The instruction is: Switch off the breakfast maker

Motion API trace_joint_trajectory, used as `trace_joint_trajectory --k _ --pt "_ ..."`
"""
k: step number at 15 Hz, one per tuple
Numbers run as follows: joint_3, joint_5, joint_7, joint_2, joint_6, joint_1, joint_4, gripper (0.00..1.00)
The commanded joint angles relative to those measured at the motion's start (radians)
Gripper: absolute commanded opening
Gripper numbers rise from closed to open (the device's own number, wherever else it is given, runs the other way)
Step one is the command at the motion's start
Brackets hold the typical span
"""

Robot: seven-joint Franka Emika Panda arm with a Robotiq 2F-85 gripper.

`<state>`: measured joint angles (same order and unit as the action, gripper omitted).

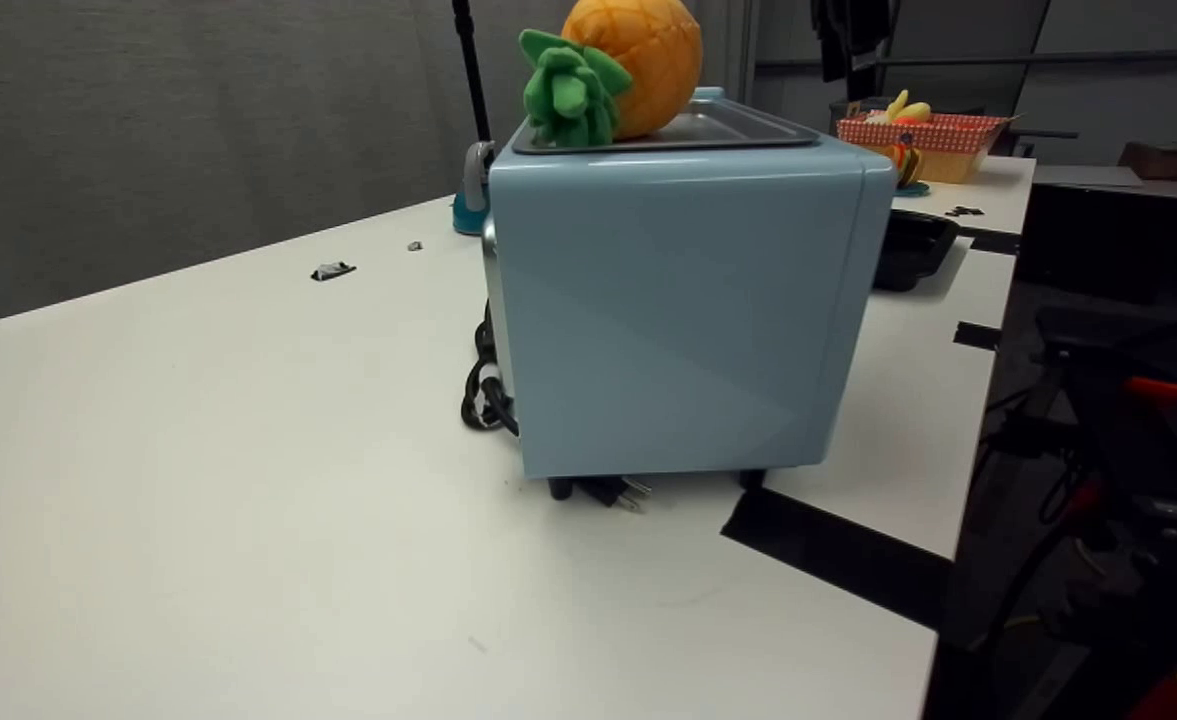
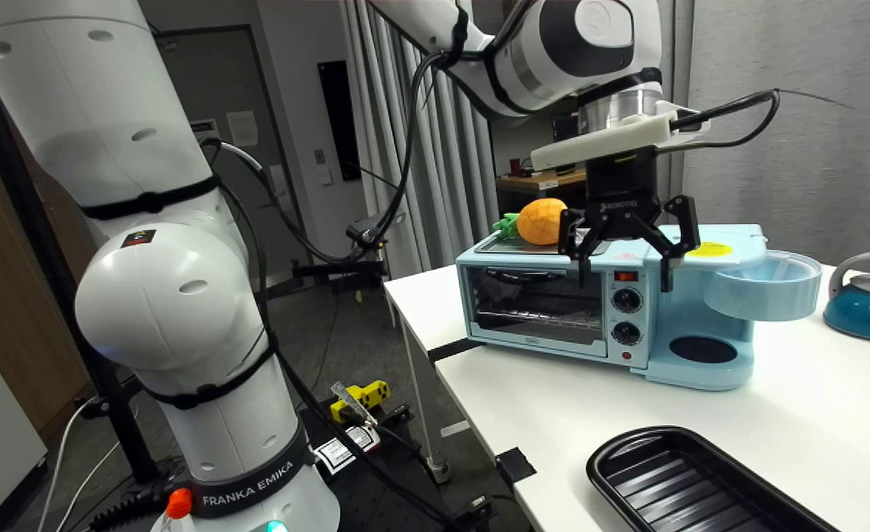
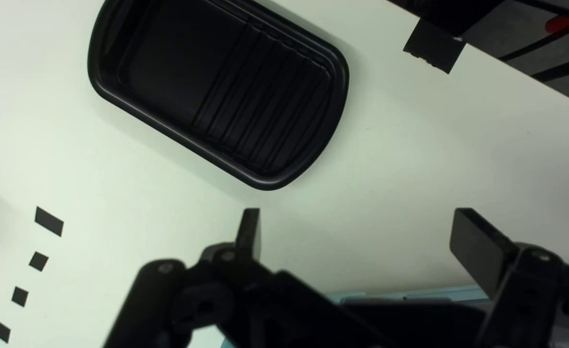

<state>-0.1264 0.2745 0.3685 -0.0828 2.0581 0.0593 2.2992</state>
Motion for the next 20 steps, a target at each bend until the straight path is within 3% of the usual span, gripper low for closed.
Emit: trace_joint_trajectory --k 1,10,20 --pt "0.013 -0.007 0.037 0.03 0.033 0.006 -0.011 1.0" --pt "0.022 -0.135 0.207 0.032 0.029 0.001 -0.021 1.0" --pt "0.025 -0.121 0.179 0.031 0.037 0.004 -0.008 1.0"
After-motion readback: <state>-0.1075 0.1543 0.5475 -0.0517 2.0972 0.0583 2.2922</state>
